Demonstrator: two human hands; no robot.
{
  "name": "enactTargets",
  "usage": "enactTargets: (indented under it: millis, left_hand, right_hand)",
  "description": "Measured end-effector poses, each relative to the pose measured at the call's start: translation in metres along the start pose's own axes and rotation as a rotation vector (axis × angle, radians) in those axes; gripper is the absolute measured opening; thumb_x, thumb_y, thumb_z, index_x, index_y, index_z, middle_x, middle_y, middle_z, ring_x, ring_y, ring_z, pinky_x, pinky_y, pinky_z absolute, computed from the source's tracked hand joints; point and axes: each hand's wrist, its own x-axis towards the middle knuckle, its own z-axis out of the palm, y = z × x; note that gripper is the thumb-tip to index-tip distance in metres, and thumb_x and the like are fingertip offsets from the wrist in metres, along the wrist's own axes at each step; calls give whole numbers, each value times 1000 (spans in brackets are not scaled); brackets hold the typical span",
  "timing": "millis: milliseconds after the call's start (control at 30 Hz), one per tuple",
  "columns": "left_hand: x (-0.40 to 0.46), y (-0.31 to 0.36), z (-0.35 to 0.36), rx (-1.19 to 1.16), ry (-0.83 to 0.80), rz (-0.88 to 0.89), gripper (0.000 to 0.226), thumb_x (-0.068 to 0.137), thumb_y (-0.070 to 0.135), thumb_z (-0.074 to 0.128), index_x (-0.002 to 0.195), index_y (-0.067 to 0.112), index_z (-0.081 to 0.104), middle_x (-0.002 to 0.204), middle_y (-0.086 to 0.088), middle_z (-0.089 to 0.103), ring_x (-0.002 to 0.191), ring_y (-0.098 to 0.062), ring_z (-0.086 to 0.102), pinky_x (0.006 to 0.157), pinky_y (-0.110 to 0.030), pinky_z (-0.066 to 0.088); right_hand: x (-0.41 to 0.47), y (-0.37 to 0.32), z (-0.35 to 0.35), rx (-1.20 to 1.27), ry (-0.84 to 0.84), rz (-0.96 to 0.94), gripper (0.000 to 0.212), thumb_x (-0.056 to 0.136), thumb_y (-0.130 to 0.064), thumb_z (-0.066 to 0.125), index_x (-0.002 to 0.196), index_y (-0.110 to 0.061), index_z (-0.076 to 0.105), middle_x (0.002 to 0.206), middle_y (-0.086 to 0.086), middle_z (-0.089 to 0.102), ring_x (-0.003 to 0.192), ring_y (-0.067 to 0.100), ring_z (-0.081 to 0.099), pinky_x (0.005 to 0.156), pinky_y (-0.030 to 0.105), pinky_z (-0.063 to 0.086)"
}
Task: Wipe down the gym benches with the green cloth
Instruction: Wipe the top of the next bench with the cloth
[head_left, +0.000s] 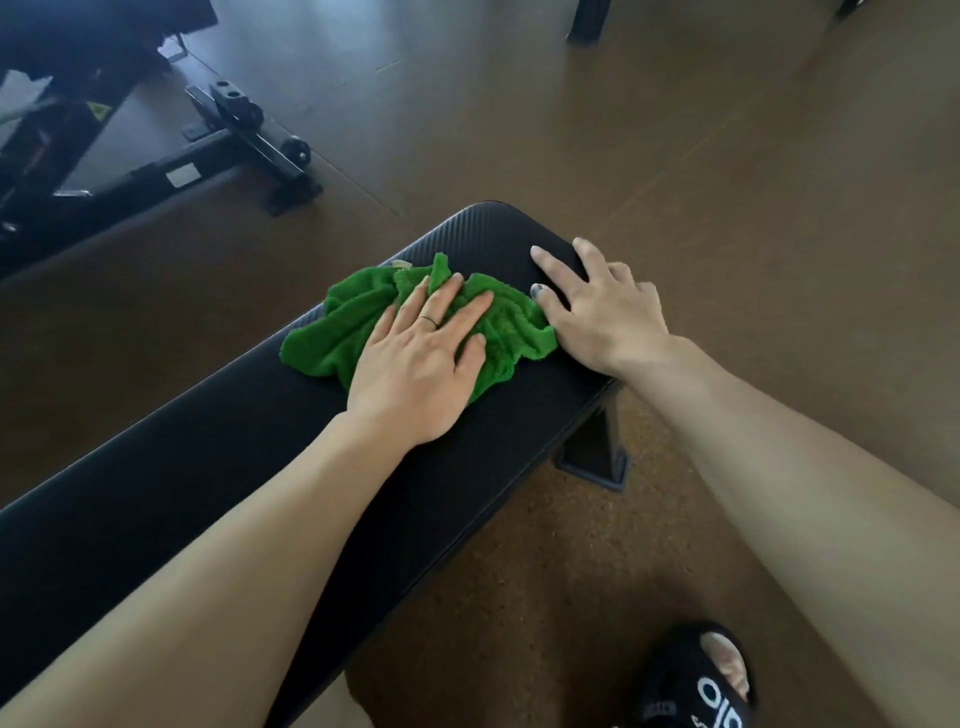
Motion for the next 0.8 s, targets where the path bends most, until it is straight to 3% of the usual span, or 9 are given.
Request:
enactTargets:
  millis: [100, 300, 567, 800]
  left_hand:
    - [27, 6, 3, 4, 21, -55, 52, 107, 50, 27, 158, 50, 21, 171, 17, 8, 159, -14, 4, 128, -36, 1]
    - [73, 21, 5, 17, 54, -195, 52, 107, 49, 27, 158, 49, 24, 171, 15, 12, 159, -14, 4, 129, -36, 2]
    - [113, 38, 5, 41, 83, -381, 51, 107, 44, 28, 157, 52, 25, 170, 10, 20, 157, -20, 14, 129, -40, 6]
    - [98, 65, 8, 0, 48, -491, 55, 107, 44, 26, 161, 44, 18, 172, 10, 6, 159, -17, -1, 129, -39, -4]
  right_hand:
    - [38, -3, -18, 145, -77, -41, 54, 105, -63, 15, 158, -56, 15, 166, -1, 26, 147, 32, 36, 113, 51, 34]
    - [110, -9, -30, 418, -273, -159, 55, 105, -63, 24, 159, -55, 15, 166, 5, 34, 151, 31, 34, 119, 43, 26]
    - [133, -7, -17, 520, -242, -220, 52, 108, -57, 15, 158, -49, 26, 152, 5, 54, 138, 31, 49, 111, 47, 38]
    - [130, -8, -17, 519, -225, -205, 58, 107, -59, 13, 162, -43, 22, 147, 9, 59, 134, 36, 53, 109, 47, 39]
